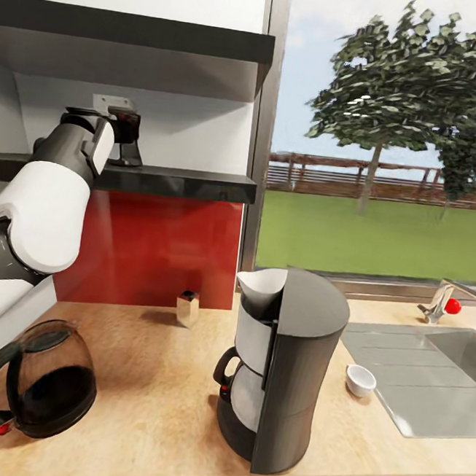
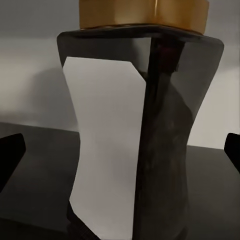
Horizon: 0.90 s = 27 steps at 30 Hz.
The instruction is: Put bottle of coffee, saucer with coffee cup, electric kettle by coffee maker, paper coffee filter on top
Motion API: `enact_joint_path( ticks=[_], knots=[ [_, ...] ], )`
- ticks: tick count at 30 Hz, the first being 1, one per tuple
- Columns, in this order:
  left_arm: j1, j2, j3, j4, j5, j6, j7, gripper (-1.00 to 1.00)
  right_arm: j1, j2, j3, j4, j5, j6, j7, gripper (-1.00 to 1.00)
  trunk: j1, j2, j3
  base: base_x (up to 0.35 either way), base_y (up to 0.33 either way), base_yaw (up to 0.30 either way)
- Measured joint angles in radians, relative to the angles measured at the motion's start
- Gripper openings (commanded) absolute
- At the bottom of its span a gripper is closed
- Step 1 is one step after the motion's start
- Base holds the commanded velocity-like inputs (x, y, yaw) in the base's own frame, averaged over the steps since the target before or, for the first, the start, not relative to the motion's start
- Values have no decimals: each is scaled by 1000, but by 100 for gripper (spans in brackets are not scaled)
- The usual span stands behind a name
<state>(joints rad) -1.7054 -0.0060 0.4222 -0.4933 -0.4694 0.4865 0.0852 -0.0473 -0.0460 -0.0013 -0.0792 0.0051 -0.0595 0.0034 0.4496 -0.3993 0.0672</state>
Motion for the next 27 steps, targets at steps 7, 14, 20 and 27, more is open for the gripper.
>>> enact_joint_path(
  ticks=[7, 14, 20, 27],
  knots=[
    [1, 2, -1, 0, 1, 0, 0, 100, 0, 1, 0, -1, 0, 0, 0, 100, 0, 0, 0, 46, 0, 0],
    [2, 2, -1, 0, 1, 0, 0, 100, 0, 1, 0, -1, 0, 0, 0, 100, 0, 0, 0, 63, 0, 0],
    [11, 2, -1, 0, 1, 0, 0, 100, 0, 1, 0, 0, 0, 0, 0, 100, 0, 0, 0, 5, 0, 0],
    [20, 3, 0, -2, -1, 0, 0, 100, 0, 1, 0, -1, 0, 0, 0, 100, 0, 0, 0, 151, 0, 0]
  ],
)
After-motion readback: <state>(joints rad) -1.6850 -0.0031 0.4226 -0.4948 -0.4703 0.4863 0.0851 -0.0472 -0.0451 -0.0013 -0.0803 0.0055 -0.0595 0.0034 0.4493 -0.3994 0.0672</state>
